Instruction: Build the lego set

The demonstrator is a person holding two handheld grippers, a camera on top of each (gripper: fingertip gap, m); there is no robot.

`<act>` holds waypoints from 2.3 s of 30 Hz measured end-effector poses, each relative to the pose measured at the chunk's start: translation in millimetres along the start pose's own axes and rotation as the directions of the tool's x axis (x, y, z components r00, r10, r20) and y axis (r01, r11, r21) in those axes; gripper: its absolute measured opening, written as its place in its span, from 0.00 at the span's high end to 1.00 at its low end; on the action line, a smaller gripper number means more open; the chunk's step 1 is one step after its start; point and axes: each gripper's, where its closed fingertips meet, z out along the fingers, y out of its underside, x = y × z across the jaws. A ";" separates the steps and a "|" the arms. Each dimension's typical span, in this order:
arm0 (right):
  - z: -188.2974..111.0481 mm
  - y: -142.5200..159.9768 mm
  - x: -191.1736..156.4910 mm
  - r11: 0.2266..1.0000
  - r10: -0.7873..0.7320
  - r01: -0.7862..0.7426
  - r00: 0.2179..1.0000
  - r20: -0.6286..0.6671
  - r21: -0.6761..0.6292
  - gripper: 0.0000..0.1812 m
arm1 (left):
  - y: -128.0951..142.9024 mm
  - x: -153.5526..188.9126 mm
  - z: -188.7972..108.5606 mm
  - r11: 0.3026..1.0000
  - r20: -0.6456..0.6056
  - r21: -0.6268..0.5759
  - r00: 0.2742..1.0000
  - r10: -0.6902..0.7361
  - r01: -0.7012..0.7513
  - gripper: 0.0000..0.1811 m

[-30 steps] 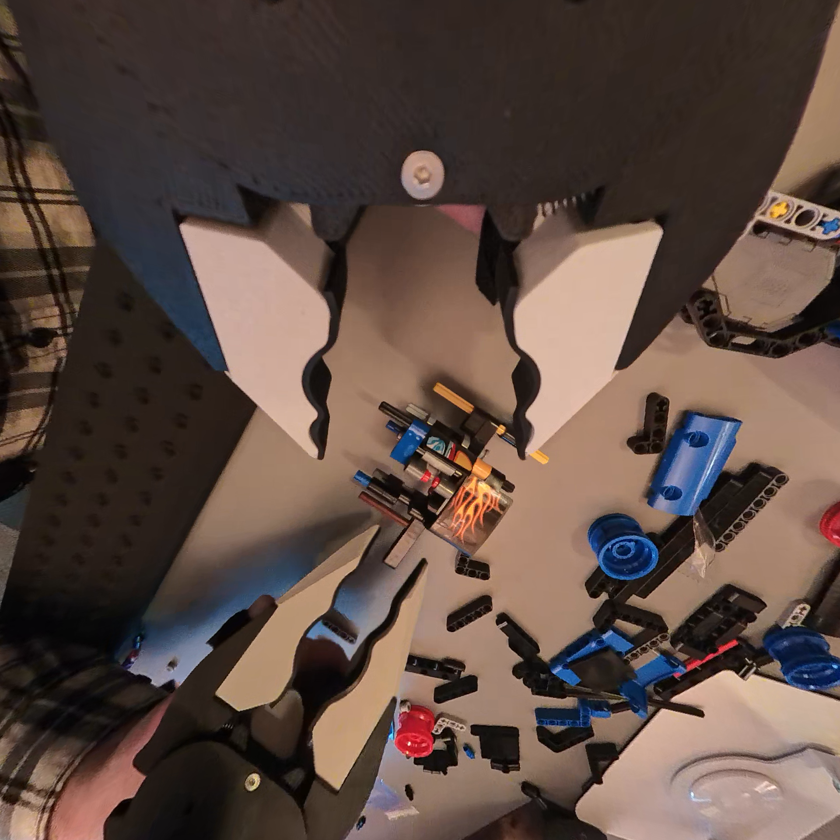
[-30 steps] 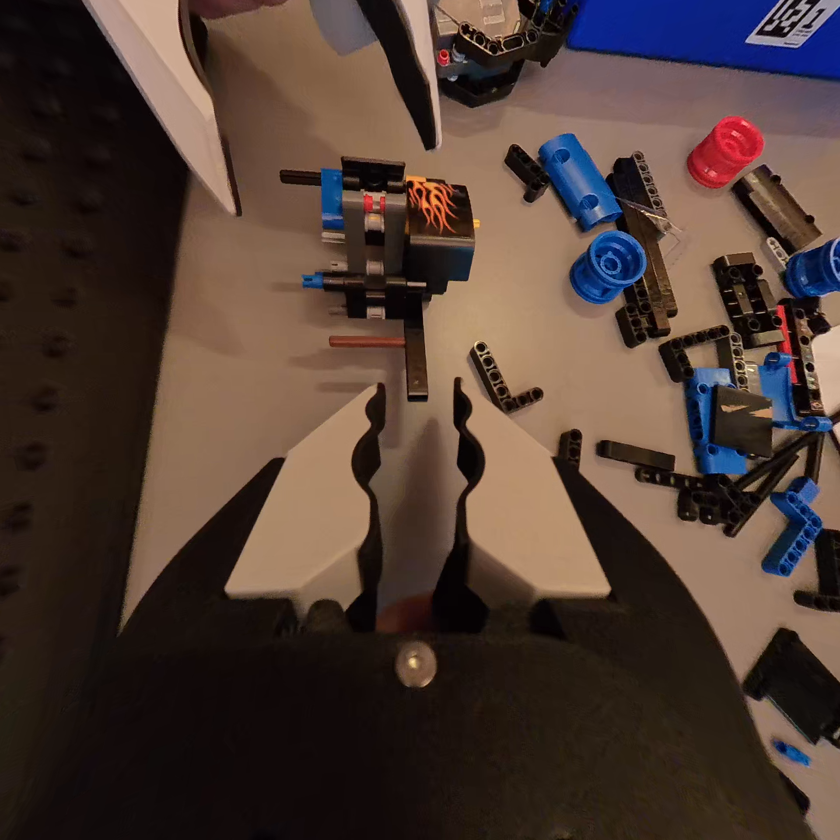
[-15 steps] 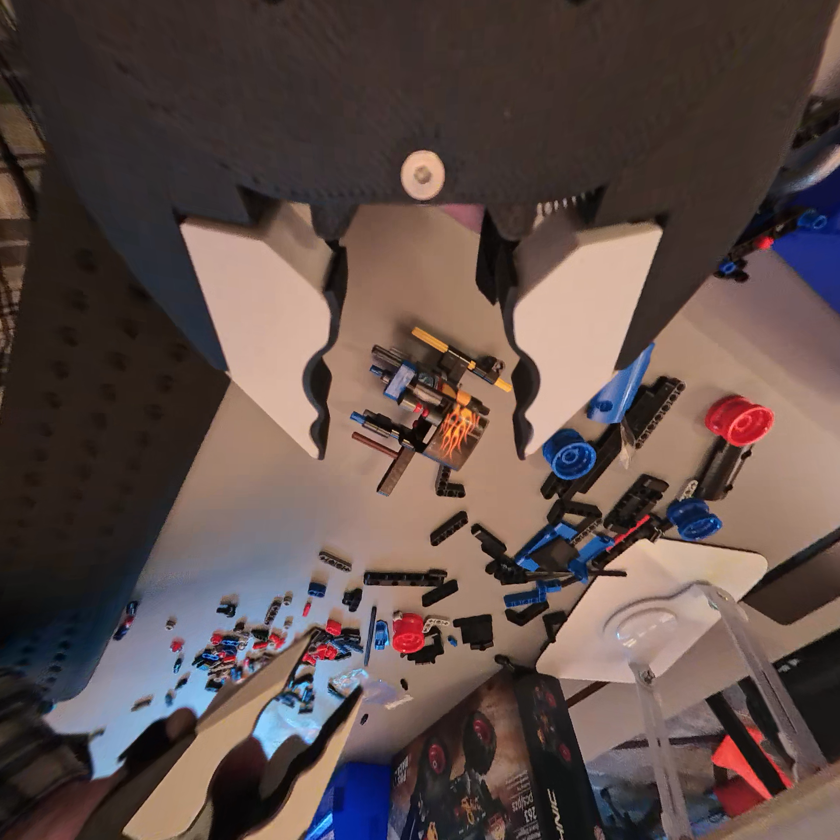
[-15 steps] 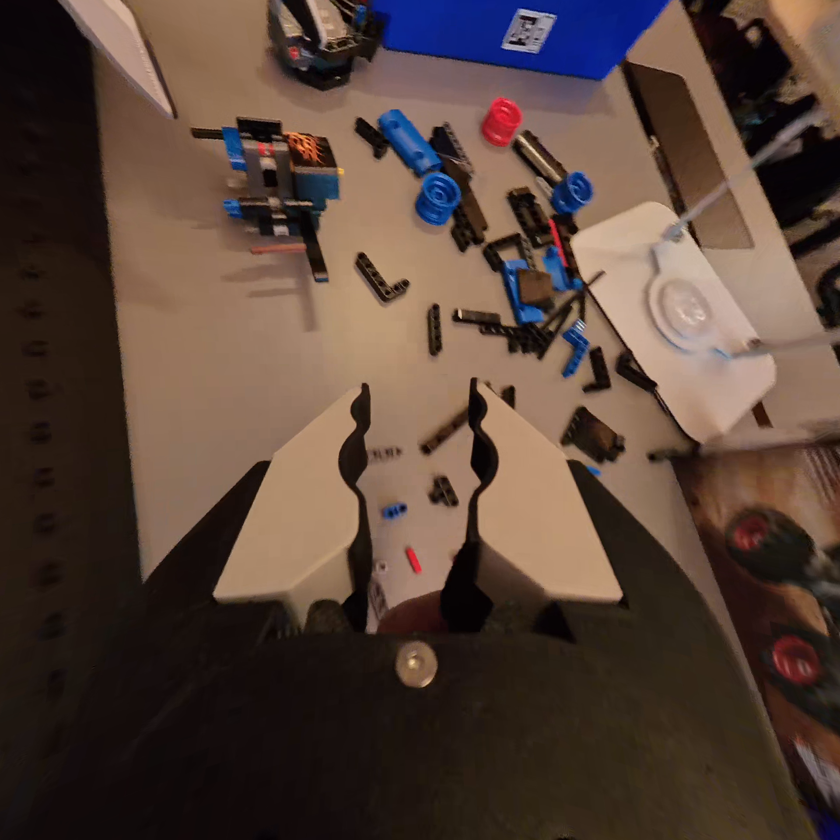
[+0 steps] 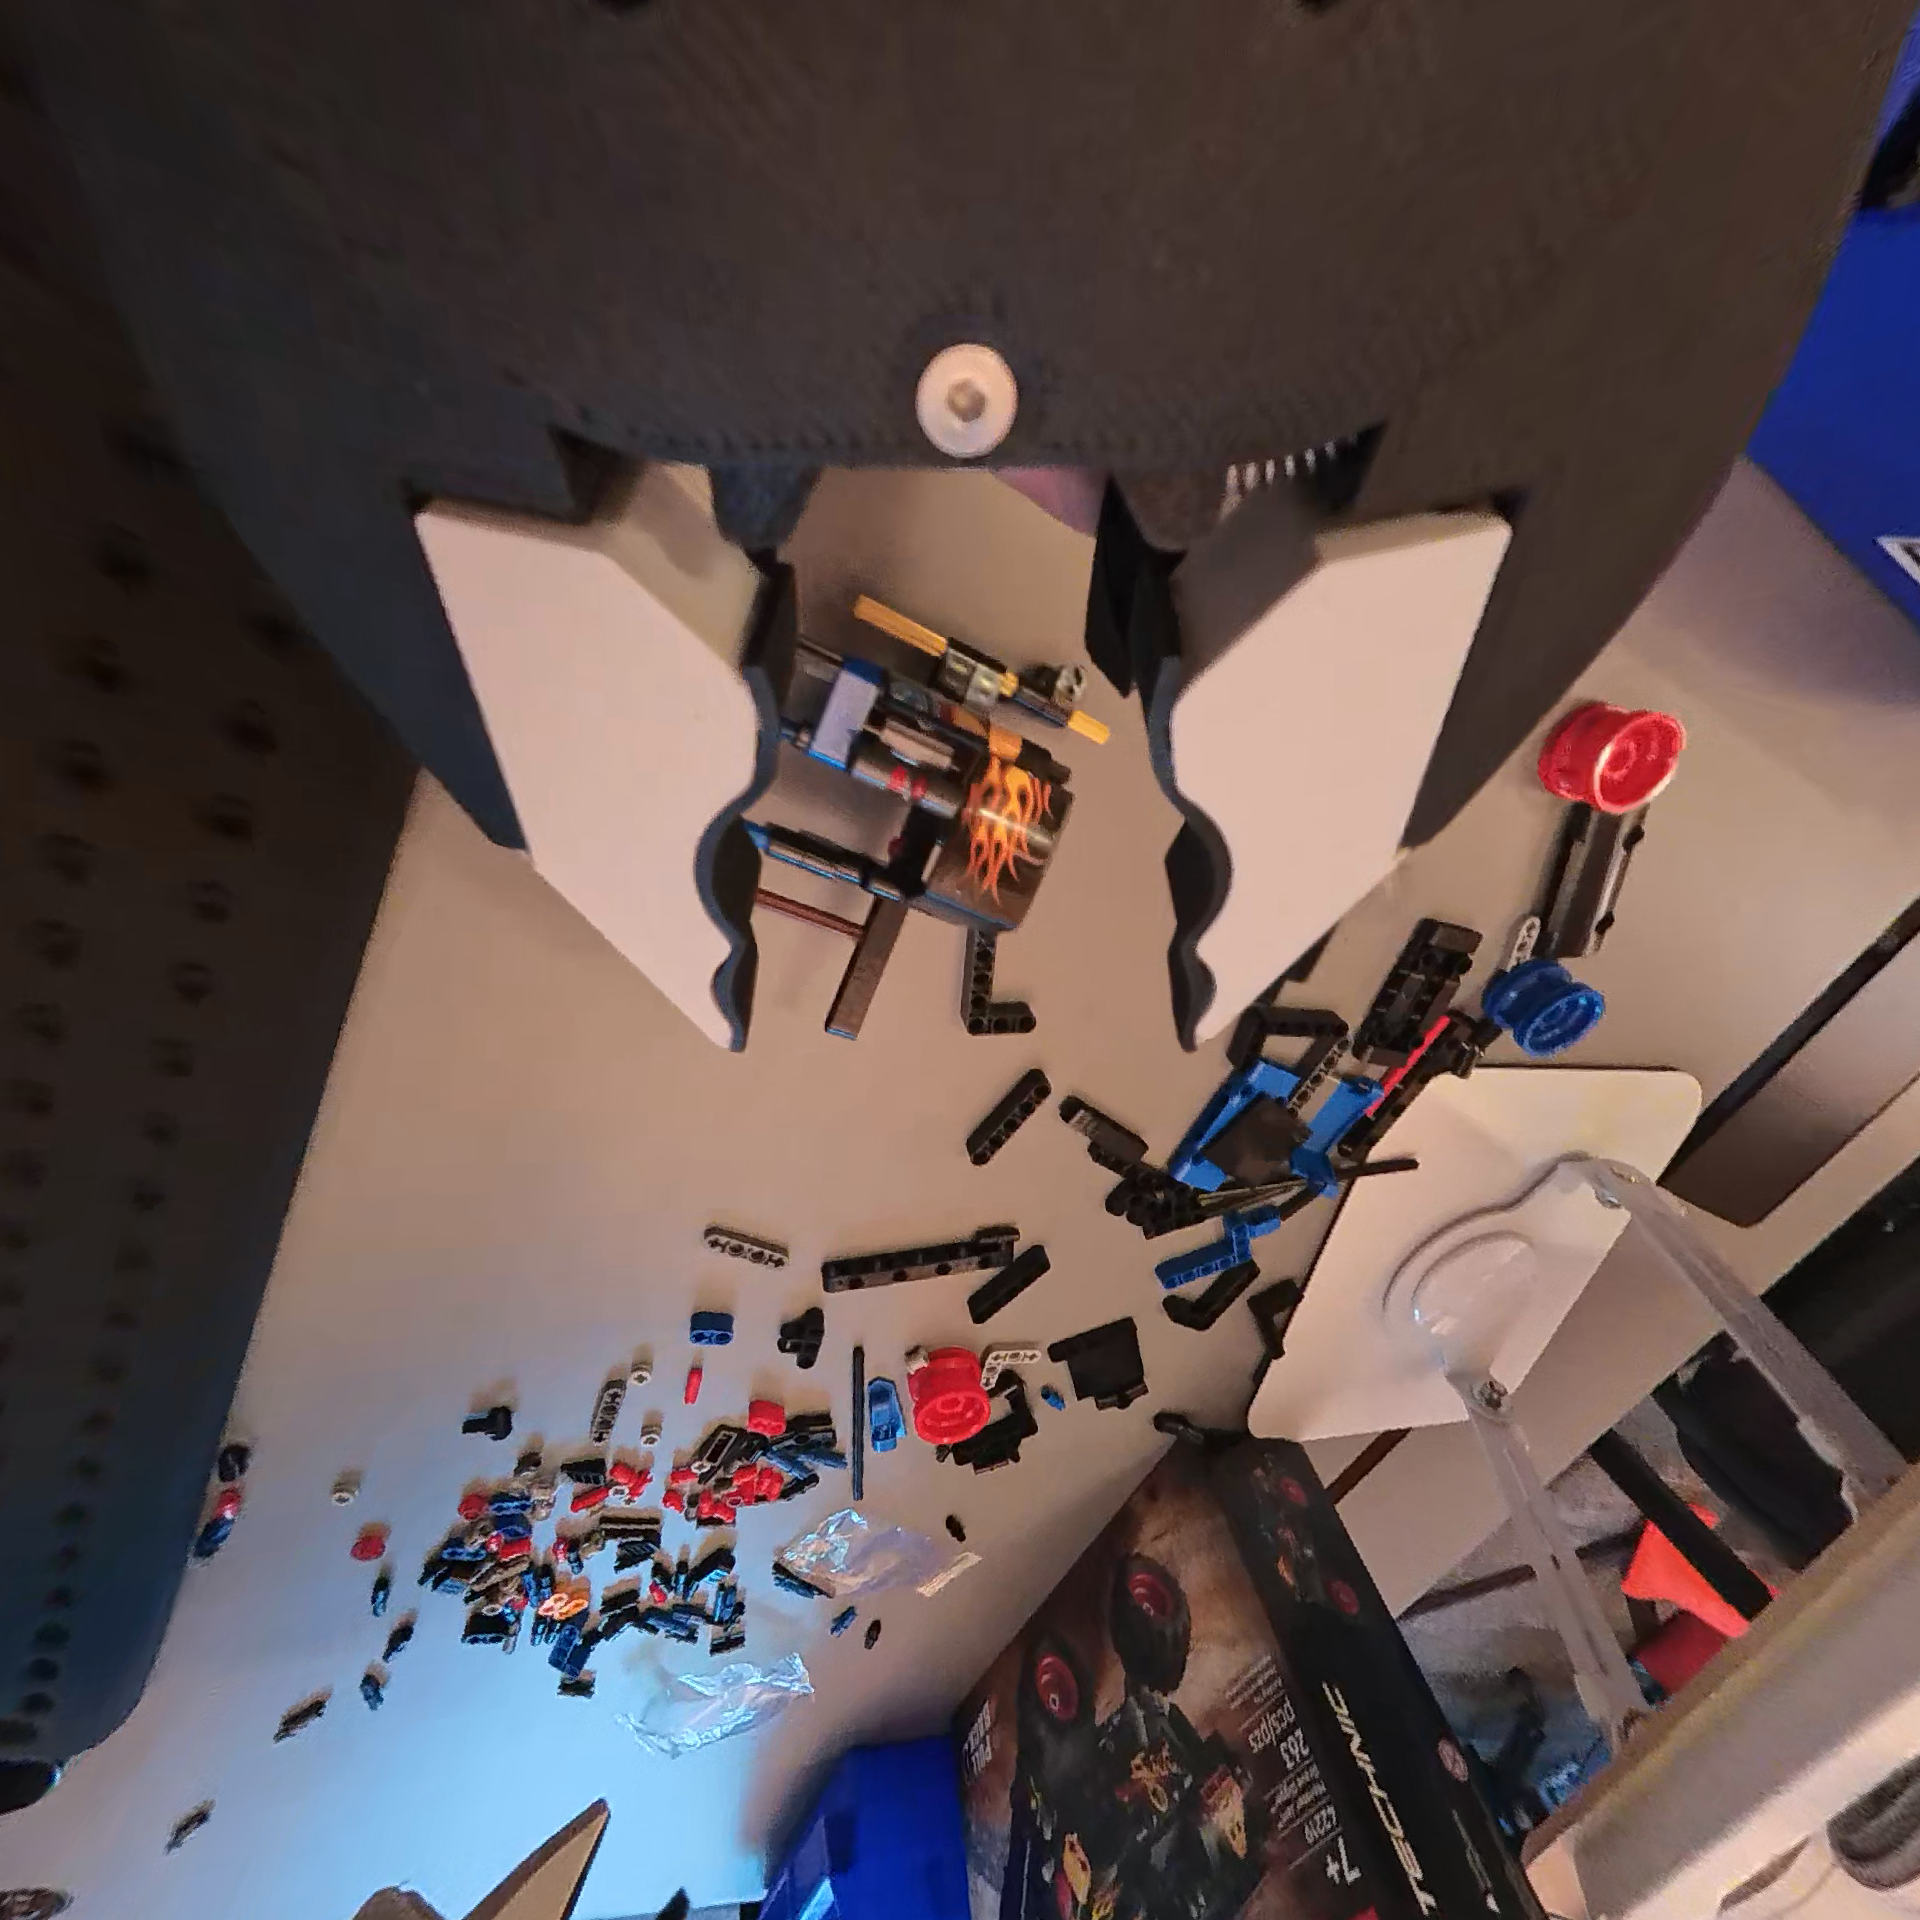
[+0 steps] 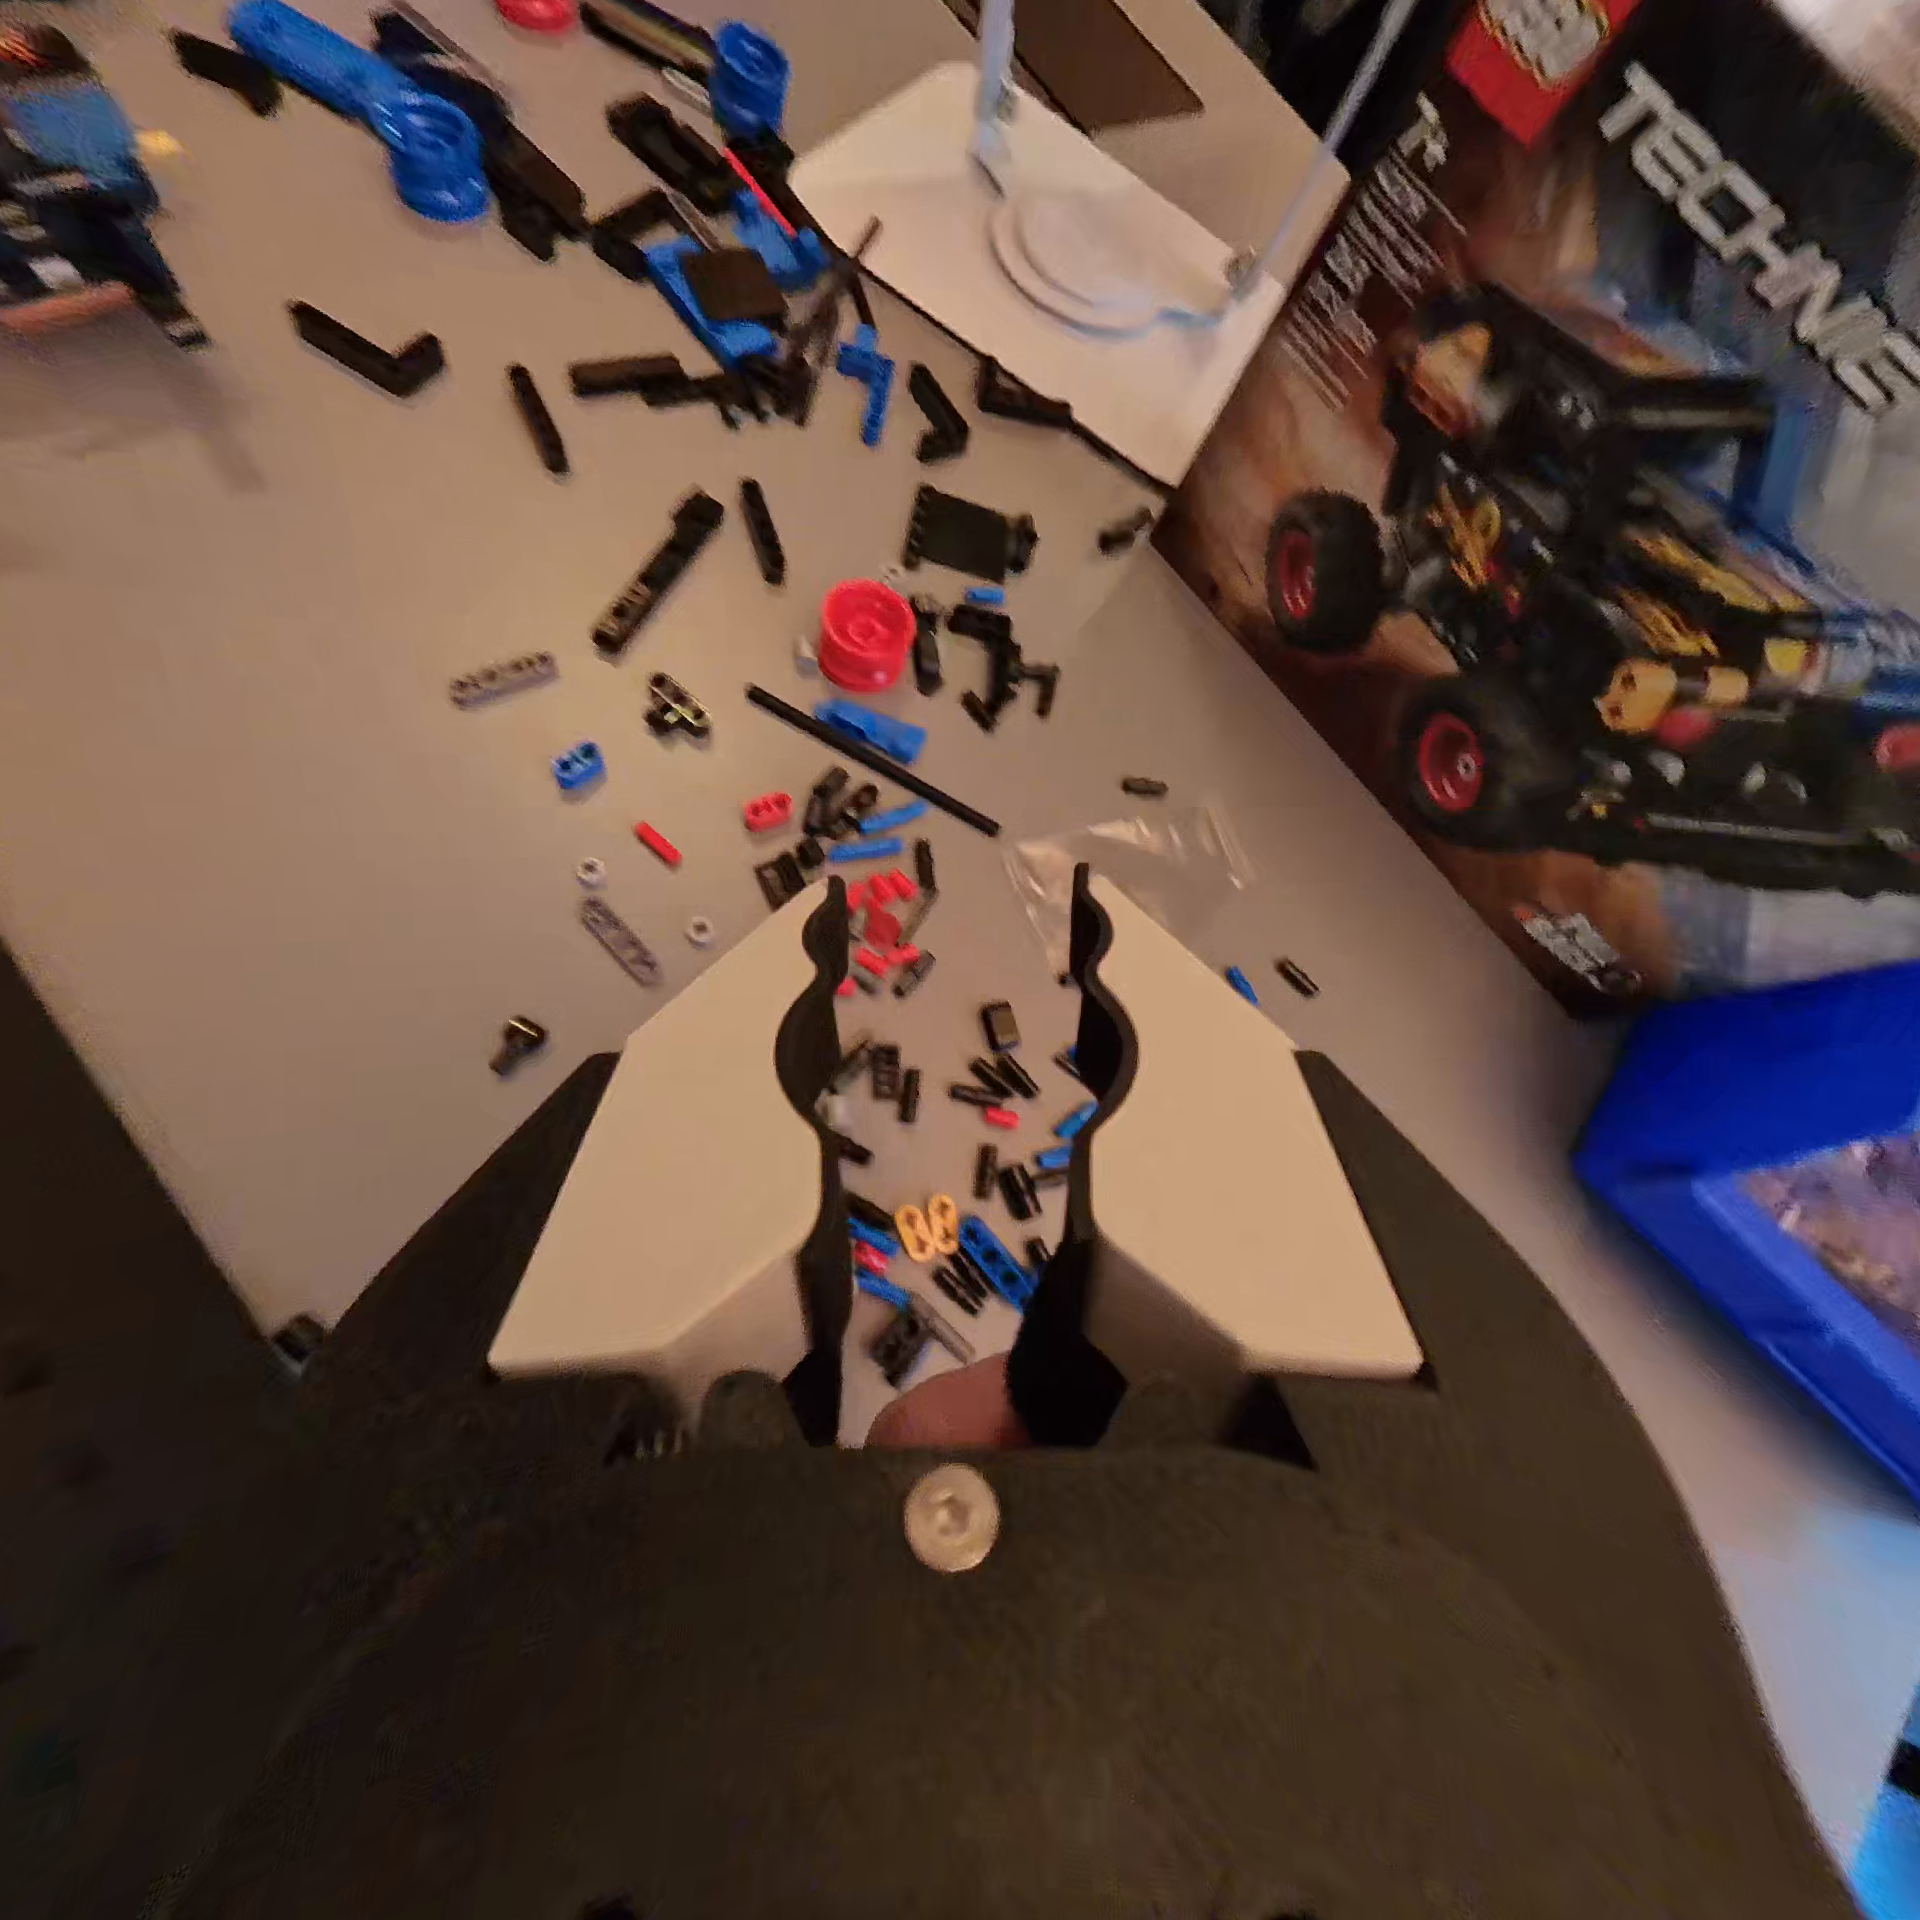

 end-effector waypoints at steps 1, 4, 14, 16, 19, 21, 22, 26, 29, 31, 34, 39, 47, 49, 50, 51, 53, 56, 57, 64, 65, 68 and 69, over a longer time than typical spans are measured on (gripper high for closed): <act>-0.6 3.8 4.3 1.000 0.006 -0.006 1.000 -0.004 -0.008 0.78 | -3.0 -1.3 2.7 1.000 -0.005 0.000 1.000 0.001 -0.001 0.57; -5.4 9.6 9.2 1.000 0.006 -0.006 1.000 -0.010 -0.012 0.75 | -17.7 -0.5 7.8 1.000 -0.033 0.029 0.999 -0.003 0.004 0.55; -26.4 55.4 -20.4 0.996 0.020 -0.015 0.999 0.047 -0.087 0.87 | -23.3 18.8 14.2 0.998 -0.011 0.031 0.998 0.063 -0.063 0.55; -25.3 52.5 -30.8 0.998 0.024 -0.019 0.996 0.083 -0.064 0.92 | -23.1 20.0 13.4 0.997 -0.010 0.030 0.997 0.071 -0.071 0.55; -10.2 52.3 -40.6 0.997 0.009 0.000 0.993 0.114 -0.079 0.99 | -21.0 16.5 14.5 0.997 -0.004 0.023 0.997 0.074 -0.074 0.56; 3.7 56.5 -44.4 0.994 0.010 0.006 0.990 0.139 -0.112 0.98 | -20.4 16.4 16.2 0.997 -0.010 0.021 0.997 0.073 -0.073 0.56; 10.3 57.4 -46.0 0.993 0.020 -0.002 0.988 0.154 -0.118 0.98 | -19.7 16.3 16.8 0.997 -0.009 0.016 0.997 0.081 -0.081 0.56; 27.5 64.2 -52.0 0.988 0.051 -0.019 0.977 0.209 -0.152 0.94 | -14.0 17.4 18.3 0.994 -0.008 -0.007 0.994 0.105 -0.105 0.57; 34.7 68.5 -53.7 0.985 0.058 -0.019 0.973 0.225 -0.171 0.94 | -11.1 17.2 18.7 0.995 -0.011 -0.010 0.995 0.102 -0.102 0.57; 39.0 69.0 -53.2 0.984 0.070 -0.029 0.971 0.230 -0.176 0.94 | -10.5 16.9 19.5 0.995 -0.012 -0.006 0.995 0.098 -0.098 0.57; 44.8 67.0 -51.6 0.983 0.079 -0.036 0.968 0.238 -0.177 0.95 | -10.0 17.2 20.3 0.995 -0.012 -0.003 0.995 0.098 -0.098 0.57; 51.7 66.7 -50.7 0.981 0.076 -0.024 0.962 0.264 -0.194 0.96 | -8.1 16.3 20.3 0.995 -0.014 -0.004 0.995 0.099 -0.099 0.57; 51.3 72.5 -50.9 0.974 0.075 0.002 0.942 0.327 -0.229 0.93 | -7.6 13.9 22.2 0.994 -0.020 -0.002 0.994 0.105 -0.105 0.57; 52.7 72.1 -50.4 0.974 0.069 0.009 0.940 0.333 -0.227 0.94 | -7.5 13.3 22.7 0.994 -0.021 -0.002 0.994 0.106 -0.106 0.57; 53.1 71.6 -50.9 0.974 0.066 0.013 0.939 0.338 -0.226 0.95 | -7.3 13.2 22.9 0.994 -0.022 -0.002 0.994 0.106 -0.107 0.57; 53.3 71.4 -51.5 0.974 0.062 0.018 0.937 0.343 -0.226 0.96 | -7.1 13.1 23.2 0.994 -0.023 -0.003 0.994 0.107 -0.107 0.57; 53.7 71.1 -51.7 0.974 0.055 0.026 0.937 0.345 -0.225 0.98 | -6.4 12.7 22.9 0.994 -0.020 -0.006 0.994 0.110 -0.110 0.57; 53.5 70.2 -52.3 0.976 0.036 0.041 0.939 0.343 -0.214 0.98 | -5.1 10.8 20.8 0.994 -0.013 -0.008 0.994 0.111 -0.111 0.57; 52.8 69.1 -52.9 0.977 0.033 0.041 0.939 0.341 -0.207 0.98 | -4.4 9.8 19.7 0.994 -0.011 -0.009 0.994 0.111 -0.111 0.57; 37.4 42.7 -57.2 0.992 -0.011 0.047 0.955 0.296 -0.114 0.98 | 8.8 17.8 8.1 0.982 -0.155 -0.070 0.975 0.162 -0.174 0.61; 34.8 36.9 -59.5 0.994 -0.021 0.052 0.956 0.291 -0.097 0.98 | 13.9 21.1 5.7 0.973 -0.199 -0.097 0.962 0.187 -0.209 0.62; 29.5 17.7 -69.6 0.997 -0.048 0.062 0.957 0.285 -0.040 0.98 | 16.6 10.5 2.9 0.950 -0.212 -0.128 0.944 0.254 -0.285 0.62; 28.7 11.4 -74.2 0.998 -0.056 0.065 0.956 0.287 -0.022 0.98 | 14.8 8.9 2.4 0.949 -0.225 -0.127 0.940 0.255 -0.288 0.62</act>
